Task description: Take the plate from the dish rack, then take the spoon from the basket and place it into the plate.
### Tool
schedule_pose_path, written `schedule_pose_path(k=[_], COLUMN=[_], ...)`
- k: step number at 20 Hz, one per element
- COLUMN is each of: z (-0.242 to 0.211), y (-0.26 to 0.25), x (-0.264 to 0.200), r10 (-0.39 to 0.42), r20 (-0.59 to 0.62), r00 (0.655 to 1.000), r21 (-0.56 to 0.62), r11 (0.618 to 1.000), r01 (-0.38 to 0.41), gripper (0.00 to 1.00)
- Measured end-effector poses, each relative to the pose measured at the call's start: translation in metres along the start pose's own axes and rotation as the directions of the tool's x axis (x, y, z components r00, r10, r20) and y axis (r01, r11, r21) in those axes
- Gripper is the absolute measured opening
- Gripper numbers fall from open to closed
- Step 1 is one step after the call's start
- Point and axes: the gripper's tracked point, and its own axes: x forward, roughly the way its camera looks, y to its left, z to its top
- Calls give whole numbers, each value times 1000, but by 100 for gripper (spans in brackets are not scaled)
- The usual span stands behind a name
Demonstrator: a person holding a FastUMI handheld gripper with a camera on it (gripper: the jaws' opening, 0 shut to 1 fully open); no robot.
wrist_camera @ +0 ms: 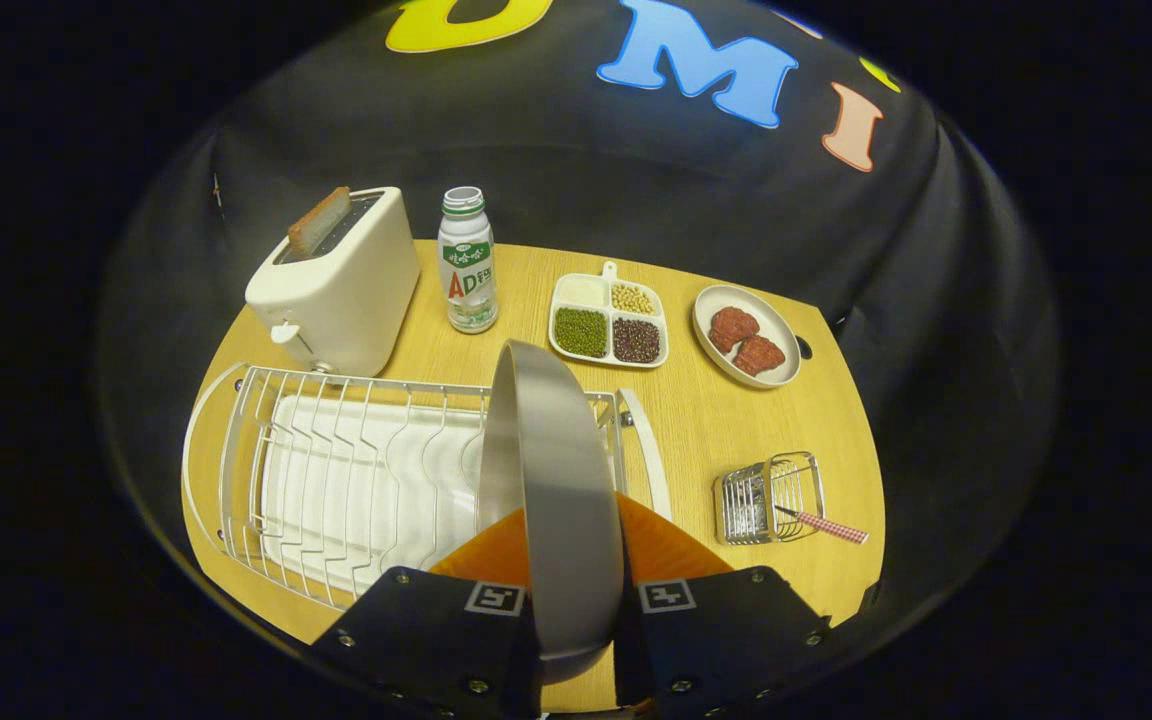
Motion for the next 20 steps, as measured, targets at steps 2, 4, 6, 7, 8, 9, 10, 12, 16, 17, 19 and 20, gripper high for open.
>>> schedule_pose_path(k=[2, 4, 6, 7, 8, 9, 10, 12, 16, 17, 19, 20], z=[5, 11, 13, 11, 8, 4, 1, -7, -22, -29, -44, -53], y=[0, -8, -18, -24, -31, -40, -47, -61, -79, -82, -90, -95], x=[-13, -26, -44, -53, -60, -68, -75, -87, -110, -114, -123, -126], r10=[30, 52, 80, 95, 106, 118, 131, 159, 260, 298, 368, 396], r20=[11, 37, 63, 73, 76, 79, 81, 88, 128, 141, 166, 177], r00=[1000, 998, 995, 993, 991, 990, 988, 983, 957, 944, 915, 901], r21=[21, 32, 42, 49, 52, 56, 66, 92, 121, 128, 135, 136], r11=[999, 998, 996, 994, 993, 991, 988, 982, 954, 940, 911, 897], r01=[-30, -53, -83, -99, -110, -123, -137, -167, -275, -316, -391, -421], gripper=[27, 27, 27, 27, 27, 27, 27, 27, 27, 27, 27, 27])
